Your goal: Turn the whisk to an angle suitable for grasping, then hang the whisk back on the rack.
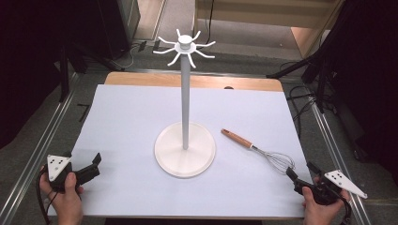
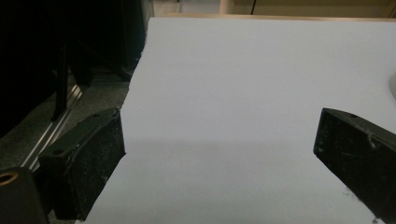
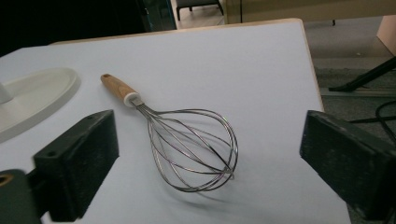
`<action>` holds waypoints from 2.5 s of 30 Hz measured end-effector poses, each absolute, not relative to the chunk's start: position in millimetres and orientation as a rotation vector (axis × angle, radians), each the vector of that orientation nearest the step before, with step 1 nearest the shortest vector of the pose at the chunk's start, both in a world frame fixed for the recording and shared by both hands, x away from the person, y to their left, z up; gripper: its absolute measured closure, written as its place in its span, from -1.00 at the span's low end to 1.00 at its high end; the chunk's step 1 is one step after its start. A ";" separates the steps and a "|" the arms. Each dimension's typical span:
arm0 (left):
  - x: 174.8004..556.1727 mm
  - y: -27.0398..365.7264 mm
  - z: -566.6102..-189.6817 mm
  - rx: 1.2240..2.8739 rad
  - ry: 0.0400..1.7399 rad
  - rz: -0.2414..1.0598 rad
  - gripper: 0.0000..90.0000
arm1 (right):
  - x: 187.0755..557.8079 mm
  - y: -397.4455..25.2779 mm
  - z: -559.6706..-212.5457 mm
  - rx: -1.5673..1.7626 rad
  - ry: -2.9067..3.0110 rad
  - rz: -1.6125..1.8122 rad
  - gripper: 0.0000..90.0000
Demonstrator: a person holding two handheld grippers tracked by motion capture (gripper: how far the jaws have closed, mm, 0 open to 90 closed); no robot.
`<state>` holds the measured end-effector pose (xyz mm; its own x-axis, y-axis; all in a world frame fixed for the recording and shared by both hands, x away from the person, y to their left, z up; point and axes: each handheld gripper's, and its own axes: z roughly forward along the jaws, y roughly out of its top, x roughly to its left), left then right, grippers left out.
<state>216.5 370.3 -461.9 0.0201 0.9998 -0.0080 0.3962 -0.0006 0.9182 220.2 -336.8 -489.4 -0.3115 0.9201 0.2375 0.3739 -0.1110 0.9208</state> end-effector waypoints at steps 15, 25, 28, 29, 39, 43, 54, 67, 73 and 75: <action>215.9 370.4 -462.0 1.508 1.481 0.970 -0.94 | 225.6 -339.8 -473.2 1.479 1.683 1.363 -0.83; 215.0 370.8 -462.1 1.491 1.478 0.969 -0.94 | 228.2 -328.7 -456.8 1.347 1.704 1.319 -0.53; 214.8 370.2 -462.1 1.496 1.474 0.977 -0.94 | 231.1 -330.4 -450.1 1.319 1.731 1.295 -0.49; 214.6 370.2 -462.0 1.497 1.471 0.977 -0.94 | 231.9 -330.2 -449.3 1.327 1.736 1.277 -0.49; 214.8 369.5 -462.0 1.504 1.470 0.984 -0.94 | 237.3 -312.0 -439.9 1.342 1.893 1.178 -0.44; 215.4 369.2 -462.1 1.509 1.473 0.983 -0.94 | 239.2 -299.1 -438.3 1.278 1.956 1.131 -0.68; 216.7 368.9 -462.0 1.526 1.481 0.981 -0.94 | 254.2 -252.6 -433.1 1.102 2.183 1.032 -0.61; 217.1 368.9 -462.1 1.529 1.481 0.978 -0.94 | 287.5 -219.6 -435.5 0.988 2.378 0.852 -0.42; 217.1 368.4 -462.1 1.532 1.480 0.980 -0.94 | 302.0 -211.2 -431.7 0.944 2.449 0.763 -0.34; 217.1 368.2 -462.1 1.533 1.480 0.978 -0.94 | 307.3 -208.7 -430.8 0.931 2.475 0.731 -0.30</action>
